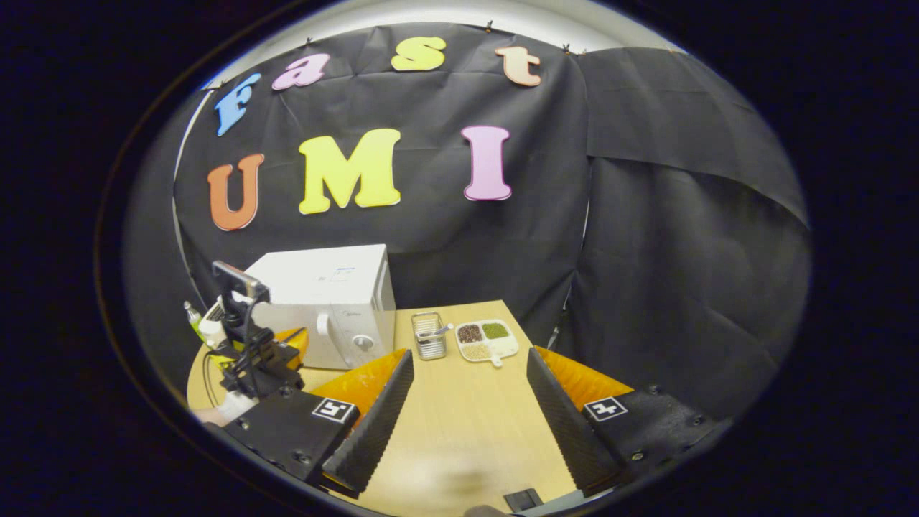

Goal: Open the microwave oven with the left hand, put the food in, and close the microwave oven.

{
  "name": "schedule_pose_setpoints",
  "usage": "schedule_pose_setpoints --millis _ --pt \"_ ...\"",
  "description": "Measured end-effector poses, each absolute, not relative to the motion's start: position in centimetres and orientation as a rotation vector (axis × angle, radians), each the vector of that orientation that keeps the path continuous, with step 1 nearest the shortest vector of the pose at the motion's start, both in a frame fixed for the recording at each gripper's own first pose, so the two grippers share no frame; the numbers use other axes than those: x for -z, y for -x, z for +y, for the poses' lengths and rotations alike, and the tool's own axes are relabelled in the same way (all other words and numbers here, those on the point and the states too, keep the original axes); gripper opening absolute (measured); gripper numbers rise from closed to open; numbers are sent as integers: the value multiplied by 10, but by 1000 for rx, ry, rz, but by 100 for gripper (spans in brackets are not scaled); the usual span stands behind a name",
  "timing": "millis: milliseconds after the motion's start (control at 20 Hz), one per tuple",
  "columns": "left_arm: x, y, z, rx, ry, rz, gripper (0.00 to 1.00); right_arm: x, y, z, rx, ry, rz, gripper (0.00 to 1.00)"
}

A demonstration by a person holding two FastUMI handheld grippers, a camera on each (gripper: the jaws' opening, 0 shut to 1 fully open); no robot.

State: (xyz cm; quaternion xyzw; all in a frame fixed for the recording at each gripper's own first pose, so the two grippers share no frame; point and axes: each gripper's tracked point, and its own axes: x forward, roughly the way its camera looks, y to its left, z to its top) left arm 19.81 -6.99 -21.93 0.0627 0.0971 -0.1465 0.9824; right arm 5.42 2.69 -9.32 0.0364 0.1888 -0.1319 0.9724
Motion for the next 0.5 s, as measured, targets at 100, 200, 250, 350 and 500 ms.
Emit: schedule_pose_setpoints --millis 100,200,250,350,500 --pt "199 -160 -40 242 -156 163 38 87 -58 41 233 -37 356 92" --pt "170 -119 -30 248 -153 118 87 82 -64 60 186 -22 331 100" --pt "163 -101 -26 257 -148 113 88 80 -68 69 159 -20 318 100" --pt "147 -73 -11 244 -142 116 95 75 -72 90 111 -22 293 100" --pt "118 -47 15 192 -49 123 94 68 -77 117 45 -25 260 100"
